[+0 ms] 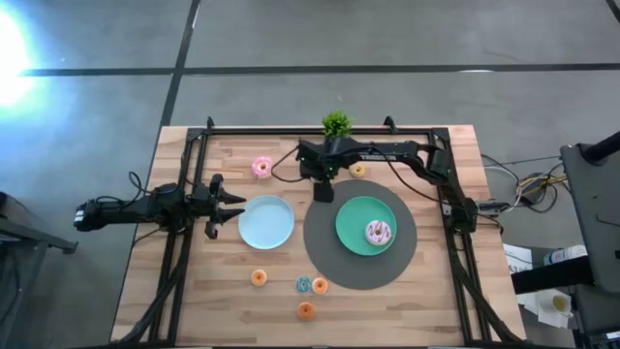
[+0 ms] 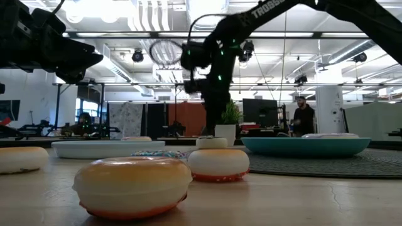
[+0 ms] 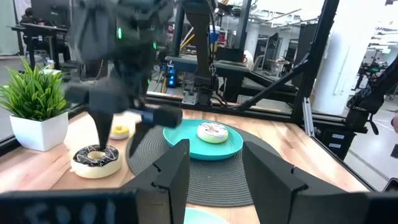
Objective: Pick & Place donuts
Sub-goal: Put the large black donut on the green plate
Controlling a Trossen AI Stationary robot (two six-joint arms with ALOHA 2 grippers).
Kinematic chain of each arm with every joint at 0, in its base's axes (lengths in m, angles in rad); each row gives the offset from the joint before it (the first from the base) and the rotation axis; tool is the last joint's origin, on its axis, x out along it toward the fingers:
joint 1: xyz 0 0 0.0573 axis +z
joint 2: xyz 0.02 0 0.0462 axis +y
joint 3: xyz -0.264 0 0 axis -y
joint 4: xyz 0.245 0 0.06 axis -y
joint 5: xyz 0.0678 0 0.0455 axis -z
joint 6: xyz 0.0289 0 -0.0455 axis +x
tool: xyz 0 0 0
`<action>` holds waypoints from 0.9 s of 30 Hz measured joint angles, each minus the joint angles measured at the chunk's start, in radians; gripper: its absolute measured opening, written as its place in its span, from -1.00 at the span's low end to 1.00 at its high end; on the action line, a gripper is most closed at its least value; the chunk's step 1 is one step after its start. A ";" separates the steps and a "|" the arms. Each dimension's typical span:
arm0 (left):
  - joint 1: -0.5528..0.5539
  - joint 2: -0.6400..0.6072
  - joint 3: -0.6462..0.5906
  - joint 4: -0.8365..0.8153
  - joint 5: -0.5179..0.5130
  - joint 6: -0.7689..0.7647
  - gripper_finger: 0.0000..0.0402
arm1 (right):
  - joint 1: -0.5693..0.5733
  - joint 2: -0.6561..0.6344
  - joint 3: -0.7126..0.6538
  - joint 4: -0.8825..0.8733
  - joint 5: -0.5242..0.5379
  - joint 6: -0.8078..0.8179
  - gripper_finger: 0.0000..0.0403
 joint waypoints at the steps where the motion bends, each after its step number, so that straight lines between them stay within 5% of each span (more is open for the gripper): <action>1: 0.000 0.000 0.000 0.000 0.000 0.000 -0.39 | 0.001 0.002 -0.017 0.009 0.002 -0.002 0.15; 19: 0.000 0.000 0.000 0.000 0.000 0.000 -0.39 | 0.017 -0.004 -0.034 0.104 0.124 -0.069 0.00; 27: 0.000 0.000 0.000 0.000 0.000 0.000 -0.39 | 0.022 -0.003 -0.032 0.140 0.091 -0.118 0.17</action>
